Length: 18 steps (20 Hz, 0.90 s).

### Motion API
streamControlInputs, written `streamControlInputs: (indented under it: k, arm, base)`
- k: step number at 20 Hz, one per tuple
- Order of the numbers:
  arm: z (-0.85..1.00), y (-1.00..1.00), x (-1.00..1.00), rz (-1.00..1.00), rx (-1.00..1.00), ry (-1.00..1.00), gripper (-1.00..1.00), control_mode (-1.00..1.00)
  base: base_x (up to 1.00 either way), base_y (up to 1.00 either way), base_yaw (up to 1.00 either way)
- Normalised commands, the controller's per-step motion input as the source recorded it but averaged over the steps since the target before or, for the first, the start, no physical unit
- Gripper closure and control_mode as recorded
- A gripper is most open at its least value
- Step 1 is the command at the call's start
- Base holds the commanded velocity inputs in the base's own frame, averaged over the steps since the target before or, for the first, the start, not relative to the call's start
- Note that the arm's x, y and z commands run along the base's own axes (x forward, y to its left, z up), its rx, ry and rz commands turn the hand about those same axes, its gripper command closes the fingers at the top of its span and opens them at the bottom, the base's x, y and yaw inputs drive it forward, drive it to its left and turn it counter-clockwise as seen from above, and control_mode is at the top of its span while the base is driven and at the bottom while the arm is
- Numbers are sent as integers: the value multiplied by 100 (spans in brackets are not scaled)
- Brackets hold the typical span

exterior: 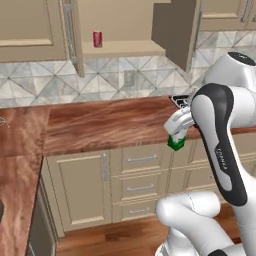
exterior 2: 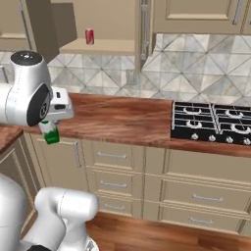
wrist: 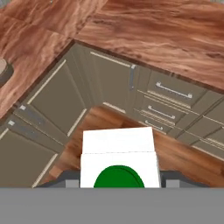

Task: Sort all alcoholic drinks to one cabinet, and non-alcoholic drinks to the other.

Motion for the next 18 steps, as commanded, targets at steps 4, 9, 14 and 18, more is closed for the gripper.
streamControlInputs:
  k: [4, 9, 14, 18]
  arm:
    - [0, 0, 0, 0, 0, 0, 100, 100]
    - [0, 0, 0, 0, 0, 0, 100, 100]
    - [0, 0, 0, 0, 0, 0, 100, 100]
    - [0, 0, 0, 0, 0, 0, 100, 100]
  base:
    - [63, 16, 0]
    - [57, 0, 0]
    - [58, 0, 0]
    - [84, 0, 0]
